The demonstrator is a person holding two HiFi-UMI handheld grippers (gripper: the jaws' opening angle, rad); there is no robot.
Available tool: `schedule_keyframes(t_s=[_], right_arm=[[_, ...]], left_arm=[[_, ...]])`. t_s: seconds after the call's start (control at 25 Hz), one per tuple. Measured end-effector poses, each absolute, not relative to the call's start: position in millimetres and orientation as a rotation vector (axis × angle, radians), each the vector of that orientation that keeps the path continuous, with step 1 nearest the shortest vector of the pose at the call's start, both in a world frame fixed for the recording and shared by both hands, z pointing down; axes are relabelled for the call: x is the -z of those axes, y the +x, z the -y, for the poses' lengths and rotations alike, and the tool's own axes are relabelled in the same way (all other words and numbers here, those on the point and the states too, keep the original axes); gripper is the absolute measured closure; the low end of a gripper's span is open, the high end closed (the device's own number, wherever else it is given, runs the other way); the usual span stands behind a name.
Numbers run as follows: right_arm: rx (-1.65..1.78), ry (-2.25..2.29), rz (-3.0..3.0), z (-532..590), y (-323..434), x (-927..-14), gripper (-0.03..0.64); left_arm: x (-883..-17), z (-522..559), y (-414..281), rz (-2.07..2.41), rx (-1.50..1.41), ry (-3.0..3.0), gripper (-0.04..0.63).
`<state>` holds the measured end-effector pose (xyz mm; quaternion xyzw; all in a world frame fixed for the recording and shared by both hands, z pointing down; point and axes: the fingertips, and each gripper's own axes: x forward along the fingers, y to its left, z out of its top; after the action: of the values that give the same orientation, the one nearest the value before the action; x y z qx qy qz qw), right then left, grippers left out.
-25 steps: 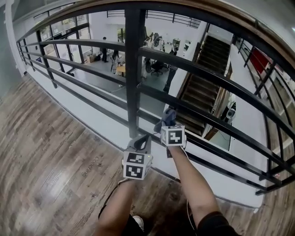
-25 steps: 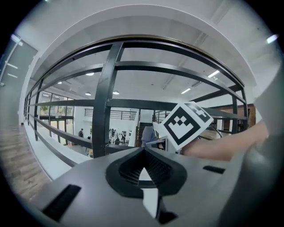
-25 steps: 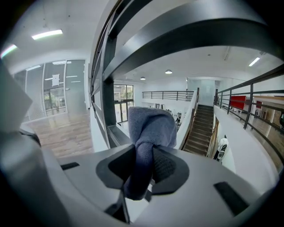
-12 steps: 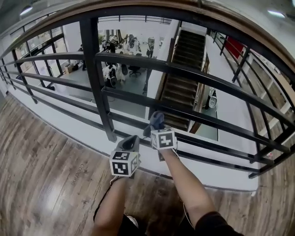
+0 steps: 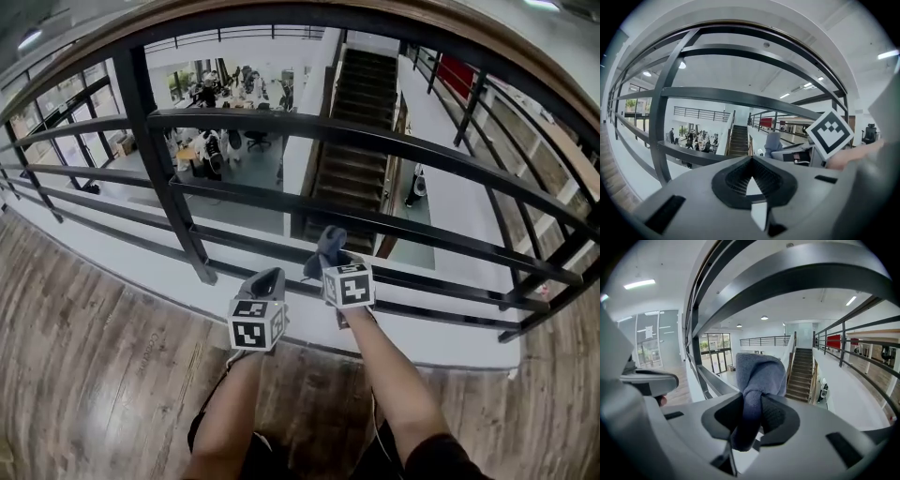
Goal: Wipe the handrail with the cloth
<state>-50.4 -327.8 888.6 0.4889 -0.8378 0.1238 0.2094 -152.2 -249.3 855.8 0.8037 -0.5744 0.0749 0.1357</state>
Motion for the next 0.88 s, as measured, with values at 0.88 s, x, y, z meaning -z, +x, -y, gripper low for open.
schedule_keyframes(t_s=[0.88], right_arm=[[-0.374, 1.645, 2.214, 287.5, 218.1, -891.4, 0.517]], left_arm=[[-876.7, 227.2, 65.7, 1.351, -0.364, 2.585, 0.597]])
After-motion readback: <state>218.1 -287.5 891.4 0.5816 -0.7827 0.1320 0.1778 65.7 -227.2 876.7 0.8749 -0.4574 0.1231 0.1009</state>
